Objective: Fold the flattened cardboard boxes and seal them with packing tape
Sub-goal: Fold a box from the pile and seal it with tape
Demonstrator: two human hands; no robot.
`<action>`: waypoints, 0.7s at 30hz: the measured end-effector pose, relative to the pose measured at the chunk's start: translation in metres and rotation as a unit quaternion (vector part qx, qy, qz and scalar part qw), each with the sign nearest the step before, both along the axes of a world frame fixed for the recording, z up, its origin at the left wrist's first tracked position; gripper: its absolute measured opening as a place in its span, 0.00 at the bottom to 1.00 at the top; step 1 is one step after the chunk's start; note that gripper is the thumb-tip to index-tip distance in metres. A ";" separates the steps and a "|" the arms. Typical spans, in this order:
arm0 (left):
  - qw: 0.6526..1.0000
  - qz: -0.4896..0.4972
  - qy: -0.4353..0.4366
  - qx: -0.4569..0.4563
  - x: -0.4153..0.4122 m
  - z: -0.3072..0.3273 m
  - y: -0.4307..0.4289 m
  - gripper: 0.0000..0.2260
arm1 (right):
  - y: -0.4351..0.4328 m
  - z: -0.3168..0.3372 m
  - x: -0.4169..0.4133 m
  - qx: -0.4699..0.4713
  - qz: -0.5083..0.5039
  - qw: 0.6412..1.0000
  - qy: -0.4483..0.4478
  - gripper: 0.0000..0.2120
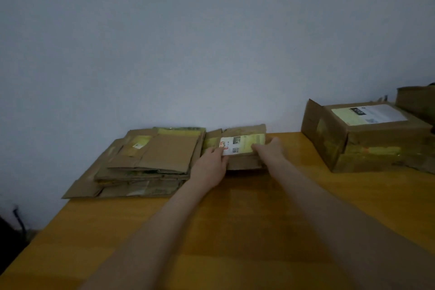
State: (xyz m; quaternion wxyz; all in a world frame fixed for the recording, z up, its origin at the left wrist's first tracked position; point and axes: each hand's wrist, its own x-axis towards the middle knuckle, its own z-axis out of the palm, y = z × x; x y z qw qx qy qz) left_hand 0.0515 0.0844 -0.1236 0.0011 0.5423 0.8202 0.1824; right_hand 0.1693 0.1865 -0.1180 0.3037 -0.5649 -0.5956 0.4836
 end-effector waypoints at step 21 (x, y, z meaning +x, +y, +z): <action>0.873 -0.055 -0.415 0.250 0.077 0.068 -0.147 0.33 | -0.170 0.053 0.139 0.119 0.141 0.979 0.085 0.31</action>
